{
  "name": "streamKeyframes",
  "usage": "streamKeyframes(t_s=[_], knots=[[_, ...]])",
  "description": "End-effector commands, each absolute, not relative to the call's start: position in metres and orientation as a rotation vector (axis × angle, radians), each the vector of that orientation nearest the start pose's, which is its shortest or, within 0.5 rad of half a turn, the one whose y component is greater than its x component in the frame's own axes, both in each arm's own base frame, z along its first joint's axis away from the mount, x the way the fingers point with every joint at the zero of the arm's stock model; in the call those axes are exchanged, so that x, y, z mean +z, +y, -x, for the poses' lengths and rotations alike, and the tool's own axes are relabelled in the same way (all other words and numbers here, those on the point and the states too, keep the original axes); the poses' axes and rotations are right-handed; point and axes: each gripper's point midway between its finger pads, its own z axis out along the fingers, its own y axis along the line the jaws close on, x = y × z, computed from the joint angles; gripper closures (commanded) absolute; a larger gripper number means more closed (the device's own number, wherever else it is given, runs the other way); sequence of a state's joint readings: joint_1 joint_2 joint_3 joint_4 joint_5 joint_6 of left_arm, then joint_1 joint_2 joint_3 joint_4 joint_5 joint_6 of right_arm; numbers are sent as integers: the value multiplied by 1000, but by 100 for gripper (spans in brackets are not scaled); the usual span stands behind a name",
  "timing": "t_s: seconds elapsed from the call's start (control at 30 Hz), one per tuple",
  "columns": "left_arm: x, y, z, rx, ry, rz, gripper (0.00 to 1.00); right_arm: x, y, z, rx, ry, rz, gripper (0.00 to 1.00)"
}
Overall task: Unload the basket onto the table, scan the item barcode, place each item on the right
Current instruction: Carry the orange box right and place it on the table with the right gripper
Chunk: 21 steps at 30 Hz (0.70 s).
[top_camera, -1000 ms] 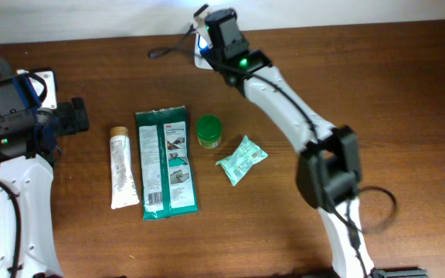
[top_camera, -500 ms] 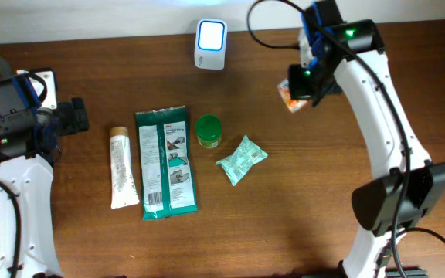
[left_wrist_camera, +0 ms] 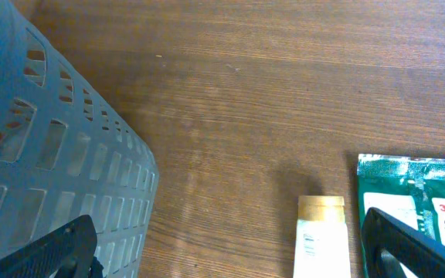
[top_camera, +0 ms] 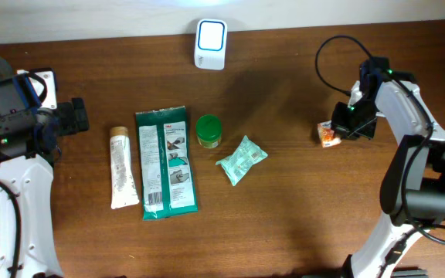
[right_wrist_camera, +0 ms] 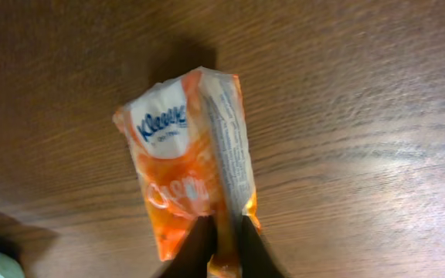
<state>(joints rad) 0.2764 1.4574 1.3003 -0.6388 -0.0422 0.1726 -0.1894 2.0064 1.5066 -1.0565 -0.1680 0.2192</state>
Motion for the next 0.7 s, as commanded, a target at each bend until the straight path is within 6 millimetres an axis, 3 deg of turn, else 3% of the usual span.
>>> streamKeyframes(t_s=[0.0, 0.07, 0.17, 0.23, 0.33, 0.4, 0.43, 0.47, 0.5, 0.67], knots=[[233, 122, -396, 279, 2350, 143, 1, 47, -46, -378, 307, 3035, -668, 40], [233, 122, -396, 279, 2350, 143, 1, 55, -41, -387, 366, 3012, -634, 32], [233, 122, -396, 279, 2350, 143, 1, 75, -40, -395, 390, 2988, -621, 30], [233, 122, -396, 279, 2350, 143, 1, 97, -17, -402, 554, 2970, -491, 31], [233, 122, -396, 279, 2350, 143, 1, 115, 41, -397, 809, 2972, -243, 44], [233, 122, -396, 279, 2350, 143, 1, 113, 66, -391, 818, 3005, -157, 52], [233, 122, -396, 279, 2350, 143, 1, 112, 87, -387, 822, 3019, -75, 61], [233, 122, -396, 279, 2350, 143, 1, 111, 102, -386, 817, 3023, -8, 82], [233, 122, -396, 279, 2350, 143, 1, 111, 116, -384, 815, 3023, 49, 92], [233, 122, -396, 279, 2350, 143, 1, 112, 195, -371, 810, 2972, 379, 96]])
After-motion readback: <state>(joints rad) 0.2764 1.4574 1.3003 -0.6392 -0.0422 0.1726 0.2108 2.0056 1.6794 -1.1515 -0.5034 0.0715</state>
